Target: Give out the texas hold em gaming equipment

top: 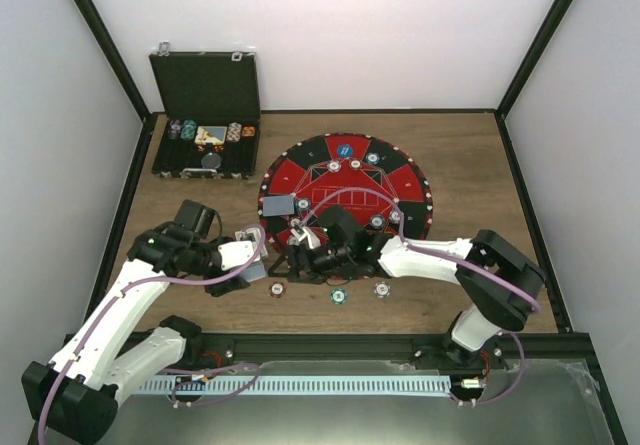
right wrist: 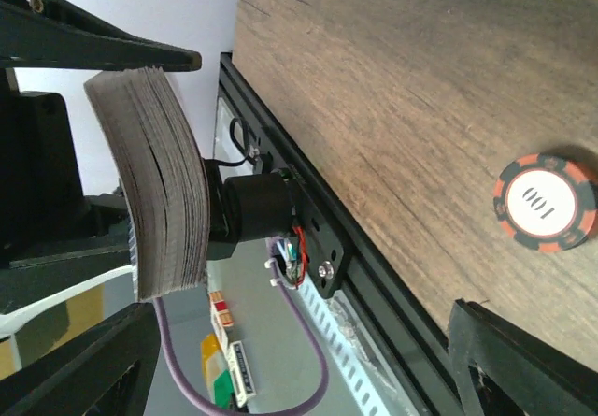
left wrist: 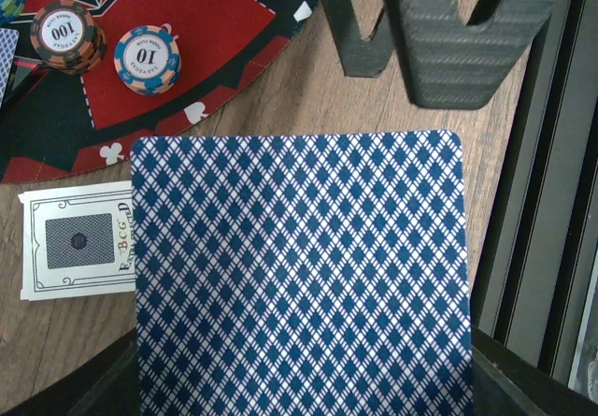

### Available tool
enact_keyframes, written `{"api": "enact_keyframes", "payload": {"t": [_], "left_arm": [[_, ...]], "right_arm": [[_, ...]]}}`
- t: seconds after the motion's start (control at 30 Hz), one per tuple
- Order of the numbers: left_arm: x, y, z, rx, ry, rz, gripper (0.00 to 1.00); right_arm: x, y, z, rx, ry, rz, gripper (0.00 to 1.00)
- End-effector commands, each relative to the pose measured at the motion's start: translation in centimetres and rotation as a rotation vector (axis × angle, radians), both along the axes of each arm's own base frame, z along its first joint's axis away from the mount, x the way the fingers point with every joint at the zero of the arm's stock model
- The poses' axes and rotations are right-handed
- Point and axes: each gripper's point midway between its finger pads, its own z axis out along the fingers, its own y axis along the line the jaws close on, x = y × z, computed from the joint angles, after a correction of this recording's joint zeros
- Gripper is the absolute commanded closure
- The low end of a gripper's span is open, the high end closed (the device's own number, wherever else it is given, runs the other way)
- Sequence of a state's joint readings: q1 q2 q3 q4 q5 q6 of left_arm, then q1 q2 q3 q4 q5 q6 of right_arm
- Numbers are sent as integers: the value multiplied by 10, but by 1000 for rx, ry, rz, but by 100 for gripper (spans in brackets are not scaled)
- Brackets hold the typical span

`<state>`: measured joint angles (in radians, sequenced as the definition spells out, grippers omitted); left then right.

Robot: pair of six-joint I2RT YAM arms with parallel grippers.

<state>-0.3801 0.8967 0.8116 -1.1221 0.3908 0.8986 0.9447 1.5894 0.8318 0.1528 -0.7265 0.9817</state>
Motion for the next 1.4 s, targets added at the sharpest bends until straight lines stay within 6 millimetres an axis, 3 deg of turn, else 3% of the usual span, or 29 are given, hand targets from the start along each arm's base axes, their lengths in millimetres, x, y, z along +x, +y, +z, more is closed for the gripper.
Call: {"api": "enact_keyframes", "payload": {"t": [0.0, 0.23, 0.63, 1.07, 1.37], "left_arm": [[5, -7, 12, -37, -40, -31, 94], [5, -6, 12, -32, -46, -36, 94], [6, -8, 18, -48, -51, -36, 94], [9, -10, 22, -52, -60, -38, 94], [9, -12, 23, -60, -54, -41, 94]], "right_arm": [[0, 8, 42, 150, -18, -21, 14], [-6, 7, 53, 183, -13, -8, 15], [2, 40, 62, 227, 5, 45, 26], [-4, 71, 53, 244, 43, 111, 31], [1, 76, 36, 252, 100, 110, 37]]}}
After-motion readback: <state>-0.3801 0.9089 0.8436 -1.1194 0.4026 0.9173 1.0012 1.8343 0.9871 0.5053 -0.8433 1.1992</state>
